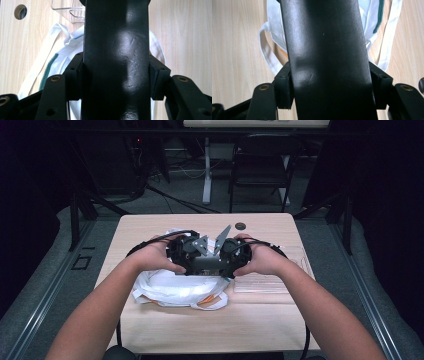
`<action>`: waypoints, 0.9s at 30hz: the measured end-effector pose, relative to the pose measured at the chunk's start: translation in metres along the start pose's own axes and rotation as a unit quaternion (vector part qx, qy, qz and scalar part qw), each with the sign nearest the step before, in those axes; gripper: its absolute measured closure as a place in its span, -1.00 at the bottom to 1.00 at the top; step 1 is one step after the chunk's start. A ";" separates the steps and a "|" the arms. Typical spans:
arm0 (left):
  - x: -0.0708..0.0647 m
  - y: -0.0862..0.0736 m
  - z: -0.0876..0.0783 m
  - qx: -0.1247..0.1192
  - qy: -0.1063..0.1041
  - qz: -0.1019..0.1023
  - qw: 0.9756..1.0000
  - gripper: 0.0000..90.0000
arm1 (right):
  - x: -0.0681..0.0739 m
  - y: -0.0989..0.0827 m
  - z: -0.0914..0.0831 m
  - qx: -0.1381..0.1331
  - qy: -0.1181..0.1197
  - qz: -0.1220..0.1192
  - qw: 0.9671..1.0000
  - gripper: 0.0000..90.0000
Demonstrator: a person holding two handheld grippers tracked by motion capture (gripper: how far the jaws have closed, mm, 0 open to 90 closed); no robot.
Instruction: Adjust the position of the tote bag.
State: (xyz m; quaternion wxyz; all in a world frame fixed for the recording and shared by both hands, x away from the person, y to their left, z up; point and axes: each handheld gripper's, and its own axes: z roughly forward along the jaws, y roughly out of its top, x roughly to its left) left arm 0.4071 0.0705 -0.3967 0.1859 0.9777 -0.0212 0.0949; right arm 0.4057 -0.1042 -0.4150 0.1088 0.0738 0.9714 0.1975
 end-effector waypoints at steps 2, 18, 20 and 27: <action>0.000 0.000 0.000 -0.001 0.001 0.003 1.000 -0.04 | 0.001 0.000 0.001 -0.004 -0.001 0.003 1.000 -0.19; 0.000 0.001 0.002 -0.004 0.006 0.009 1.000 -0.04 | 0.000 -0.003 0.002 -0.009 0.005 0.010 1.000 -0.11; 0.000 0.001 0.002 -0.008 0.008 0.005 1.000 -0.04 | 0.000 -0.003 0.001 -0.007 0.004 0.006 1.000 -0.11; 0.000 0.002 0.001 -0.009 0.014 0.010 1.000 -0.05 | -0.001 -0.003 0.000 -0.012 0.000 0.005 1.000 -0.09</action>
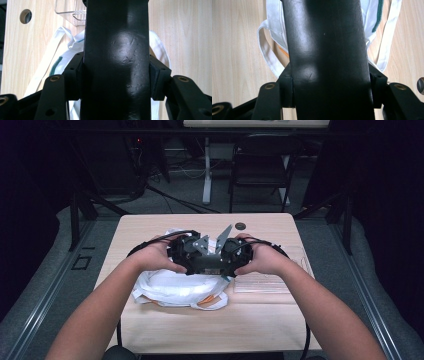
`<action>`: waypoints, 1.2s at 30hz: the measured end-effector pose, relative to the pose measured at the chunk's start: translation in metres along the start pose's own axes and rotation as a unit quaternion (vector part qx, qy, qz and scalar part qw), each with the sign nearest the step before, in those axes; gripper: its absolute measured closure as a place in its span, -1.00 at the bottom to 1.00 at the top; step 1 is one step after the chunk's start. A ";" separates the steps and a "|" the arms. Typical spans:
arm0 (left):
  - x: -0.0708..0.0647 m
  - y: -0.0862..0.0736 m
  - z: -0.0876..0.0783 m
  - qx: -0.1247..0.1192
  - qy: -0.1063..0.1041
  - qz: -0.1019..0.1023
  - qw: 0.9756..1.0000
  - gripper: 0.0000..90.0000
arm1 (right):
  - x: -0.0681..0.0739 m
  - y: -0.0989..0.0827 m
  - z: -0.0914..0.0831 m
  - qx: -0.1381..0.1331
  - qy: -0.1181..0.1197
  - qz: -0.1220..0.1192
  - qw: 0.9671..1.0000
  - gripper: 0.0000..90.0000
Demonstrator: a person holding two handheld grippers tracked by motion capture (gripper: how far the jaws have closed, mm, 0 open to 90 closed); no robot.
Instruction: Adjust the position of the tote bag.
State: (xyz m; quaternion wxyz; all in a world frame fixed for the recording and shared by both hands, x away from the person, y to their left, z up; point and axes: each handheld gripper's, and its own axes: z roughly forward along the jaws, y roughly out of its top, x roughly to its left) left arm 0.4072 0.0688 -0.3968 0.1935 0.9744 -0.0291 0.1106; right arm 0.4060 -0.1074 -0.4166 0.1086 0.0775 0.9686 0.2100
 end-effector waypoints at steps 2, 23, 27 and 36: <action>-0.001 0.000 0.000 -0.005 0.001 -0.006 1.000 -0.06 | 0.000 0.000 -0.001 0.001 0.000 -0.002 1.000 -0.09; 0.000 -0.004 -0.016 -0.040 0.026 -0.022 0.999 -0.20 | -0.004 -0.001 -0.001 0.002 0.001 -0.002 1.000 -0.06; 0.000 -0.007 -0.021 -0.037 0.030 -0.025 0.999 -0.20 | -0.006 -0.004 0.000 0.009 -0.002 0.000 1.000 -0.06; 0.002 -0.023 -0.028 -0.032 0.038 -0.043 0.998 -0.20 | -0.012 -0.010 -0.004 0.018 -0.007 -0.002 1.000 -0.06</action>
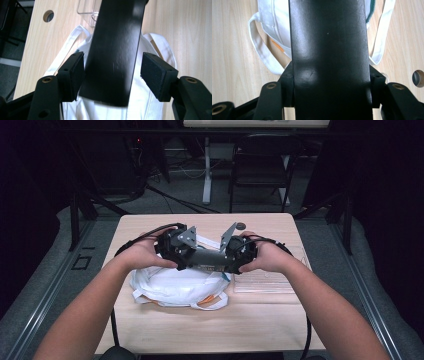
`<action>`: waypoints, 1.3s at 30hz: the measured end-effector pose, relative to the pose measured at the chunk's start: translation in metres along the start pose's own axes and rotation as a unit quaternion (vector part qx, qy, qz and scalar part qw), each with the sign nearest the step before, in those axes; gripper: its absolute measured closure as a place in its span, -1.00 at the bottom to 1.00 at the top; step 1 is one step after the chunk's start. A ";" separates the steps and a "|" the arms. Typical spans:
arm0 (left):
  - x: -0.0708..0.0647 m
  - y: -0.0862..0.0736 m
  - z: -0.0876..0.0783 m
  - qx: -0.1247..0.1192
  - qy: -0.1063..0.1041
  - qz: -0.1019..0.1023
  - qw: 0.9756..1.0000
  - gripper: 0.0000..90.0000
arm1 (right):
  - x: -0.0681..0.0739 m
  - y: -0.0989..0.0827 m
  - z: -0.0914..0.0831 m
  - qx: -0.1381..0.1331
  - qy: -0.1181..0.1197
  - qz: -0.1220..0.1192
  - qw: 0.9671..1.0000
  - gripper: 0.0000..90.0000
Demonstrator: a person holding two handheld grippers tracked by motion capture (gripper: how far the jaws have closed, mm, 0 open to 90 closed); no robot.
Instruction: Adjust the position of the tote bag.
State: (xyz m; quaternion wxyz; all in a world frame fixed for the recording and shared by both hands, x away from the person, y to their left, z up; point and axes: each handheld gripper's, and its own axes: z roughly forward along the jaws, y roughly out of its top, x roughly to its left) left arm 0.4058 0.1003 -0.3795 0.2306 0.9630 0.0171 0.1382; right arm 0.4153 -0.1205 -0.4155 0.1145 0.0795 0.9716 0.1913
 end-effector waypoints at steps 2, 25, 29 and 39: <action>0.001 -0.003 0.000 0.003 0.001 -0.001 1.000 -0.19 | -0.001 -0.002 0.000 0.001 0.001 0.002 1.000 -0.06; 0.003 -0.034 -0.008 0.008 0.016 -0.082 0.996 -0.08 | -0.012 -0.034 -0.020 0.006 -0.018 0.024 1.000 -0.05; 0.000 -0.039 -0.006 0.006 0.016 -0.102 0.995 -0.05 | -0.014 -0.042 -0.025 0.007 -0.021 0.027 0.999 -0.06; -0.002 -0.061 0.010 0.001 0.016 -0.179 0.984 0.04 | -0.019 -0.065 -0.034 0.006 -0.028 0.041 0.999 -0.05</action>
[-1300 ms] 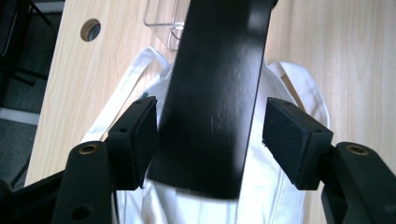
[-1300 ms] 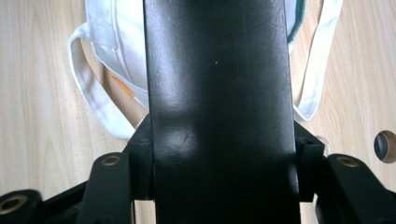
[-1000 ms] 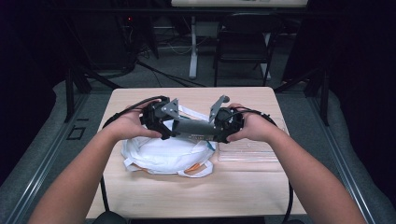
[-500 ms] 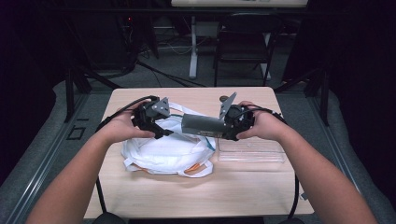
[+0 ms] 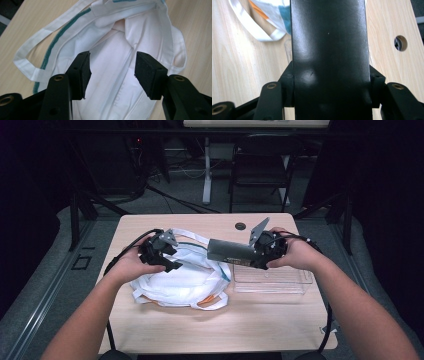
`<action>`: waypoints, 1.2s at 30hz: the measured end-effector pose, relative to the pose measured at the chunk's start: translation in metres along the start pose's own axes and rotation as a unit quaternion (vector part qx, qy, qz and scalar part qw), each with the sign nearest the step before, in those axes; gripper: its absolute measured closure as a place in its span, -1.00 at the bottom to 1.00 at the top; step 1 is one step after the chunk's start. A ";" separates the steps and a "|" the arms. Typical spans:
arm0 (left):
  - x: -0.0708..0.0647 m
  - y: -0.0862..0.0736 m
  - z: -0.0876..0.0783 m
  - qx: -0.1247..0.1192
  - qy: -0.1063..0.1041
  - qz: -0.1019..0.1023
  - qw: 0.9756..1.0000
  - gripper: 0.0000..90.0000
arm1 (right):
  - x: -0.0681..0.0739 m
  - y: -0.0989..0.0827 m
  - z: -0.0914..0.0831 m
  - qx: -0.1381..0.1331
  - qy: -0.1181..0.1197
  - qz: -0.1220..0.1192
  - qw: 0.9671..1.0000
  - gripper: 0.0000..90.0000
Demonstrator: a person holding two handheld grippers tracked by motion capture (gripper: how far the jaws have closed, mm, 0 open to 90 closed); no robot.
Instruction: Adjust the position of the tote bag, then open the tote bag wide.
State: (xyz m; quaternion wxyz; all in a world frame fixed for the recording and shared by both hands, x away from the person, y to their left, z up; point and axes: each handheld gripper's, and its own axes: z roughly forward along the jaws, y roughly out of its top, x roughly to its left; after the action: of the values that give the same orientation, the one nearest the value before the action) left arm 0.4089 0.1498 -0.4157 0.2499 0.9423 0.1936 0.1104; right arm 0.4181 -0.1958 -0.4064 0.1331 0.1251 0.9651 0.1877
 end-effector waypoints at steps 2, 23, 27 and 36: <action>0.000 -0.006 0.003 -0.008 0.001 -0.018 1.000 0.09 | -0.002 -0.004 -0.002 0.002 -0.003 0.002 1.000 -0.05; -0.006 -0.054 0.020 -0.039 0.056 -0.124 0.990 0.18 | -0.008 -0.025 -0.002 0.006 -0.008 0.017 1.000 -0.05; -0.010 -0.058 0.025 -0.037 0.048 -0.126 0.990 0.18 | -0.009 -0.026 -0.003 0.005 -0.009 0.018 1.000 -0.05; -0.014 -0.068 0.038 -0.019 0.063 -0.127 0.990 0.18 | -0.015 -0.036 -0.004 0.002 -0.013 0.028 1.000 -0.05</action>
State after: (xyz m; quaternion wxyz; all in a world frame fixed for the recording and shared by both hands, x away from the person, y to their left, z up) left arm 0.3866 0.1821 -0.4850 0.2673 0.8963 0.3248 0.1404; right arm 0.4237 -0.2332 -0.4140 0.1402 0.1549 0.9597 0.1878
